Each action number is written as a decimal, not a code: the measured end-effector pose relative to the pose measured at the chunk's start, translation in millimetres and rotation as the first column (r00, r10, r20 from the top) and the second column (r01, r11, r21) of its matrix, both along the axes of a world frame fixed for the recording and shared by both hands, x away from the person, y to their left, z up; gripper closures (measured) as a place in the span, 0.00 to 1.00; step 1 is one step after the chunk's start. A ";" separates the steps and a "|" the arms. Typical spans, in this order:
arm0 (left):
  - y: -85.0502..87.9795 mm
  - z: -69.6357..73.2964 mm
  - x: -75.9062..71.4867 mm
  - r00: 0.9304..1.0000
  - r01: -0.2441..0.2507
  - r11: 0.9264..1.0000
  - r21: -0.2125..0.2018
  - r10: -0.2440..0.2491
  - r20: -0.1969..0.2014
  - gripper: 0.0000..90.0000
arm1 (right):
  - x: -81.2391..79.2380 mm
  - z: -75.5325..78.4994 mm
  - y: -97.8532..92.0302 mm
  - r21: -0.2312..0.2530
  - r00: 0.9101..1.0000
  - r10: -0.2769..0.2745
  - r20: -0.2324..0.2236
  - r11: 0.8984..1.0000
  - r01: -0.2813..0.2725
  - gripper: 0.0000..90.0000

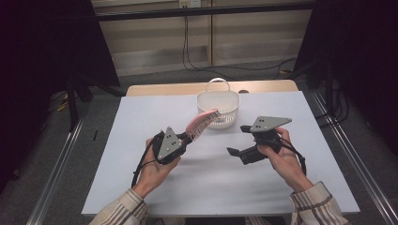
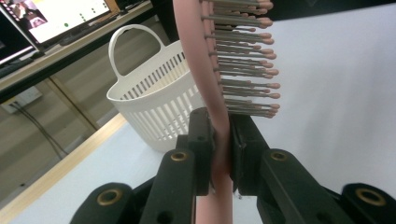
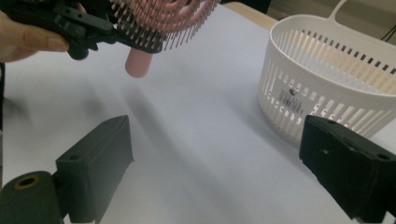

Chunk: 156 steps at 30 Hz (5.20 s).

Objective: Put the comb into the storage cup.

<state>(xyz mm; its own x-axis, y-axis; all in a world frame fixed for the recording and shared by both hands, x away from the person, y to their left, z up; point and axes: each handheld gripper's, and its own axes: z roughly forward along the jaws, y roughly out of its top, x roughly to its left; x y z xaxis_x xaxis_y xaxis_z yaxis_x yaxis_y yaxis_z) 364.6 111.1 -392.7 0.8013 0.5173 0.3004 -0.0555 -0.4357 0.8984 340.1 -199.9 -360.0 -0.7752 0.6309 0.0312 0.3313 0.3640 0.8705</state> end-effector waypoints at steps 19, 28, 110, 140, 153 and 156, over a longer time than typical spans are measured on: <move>2.8 2.6 -0.6 0.985 0.102 0.969 -0.224 -0.130 -0.112 0.90 | 0.6 -1.7 -1.4 0.203 0.996 0.048 0.068 0.977 -0.061 0.04; -3.1 1.9 -6.6 0.966 0.169 0.937 -0.304 -0.219 -0.137 0.90 | 0.5 -1.3 0.1 0.215 0.992 0.090 0.090 0.971 -0.107 0.03; -34.3 -14.2 -19.8 0.794 0.422 0.804 -0.419 -0.551 -0.257 0.90 | -0.6 18.3 14.6 0.443 0.918 0.347 0.190 0.805 -0.395 0.62; -39.5 -14.2 -23.3 0.841 0.368 0.857 -0.361 -0.472 -0.265 0.57 | -5.6 25.2 18.7 0.404 0.931 0.333 0.152 0.838 -0.366 0.70; -38.2 -14.8 -23.5 0.892 0.289 0.901 -0.324 -0.376 -0.252 0.18 | -4.7 27.7 14.2 0.400 0.949 0.287 0.130 0.860 -0.315 0.70; -36.2 -13.8 -23.8 0.908 0.268 0.914 -0.306 -0.345 -0.236 0.12 | -3.5 29.3 12.8 0.396 0.951 0.281 0.130 0.864 -0.310 0.70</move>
<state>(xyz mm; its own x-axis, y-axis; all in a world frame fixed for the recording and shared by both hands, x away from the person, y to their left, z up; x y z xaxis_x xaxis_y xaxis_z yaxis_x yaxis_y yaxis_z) 340.7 74.9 -406.4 0.9629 0.2603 -0.0708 0.1220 -0.1860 0.9749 336.6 -187.0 -330.6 -0.9325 0.3146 0.1773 0.2012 0.0450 0.9785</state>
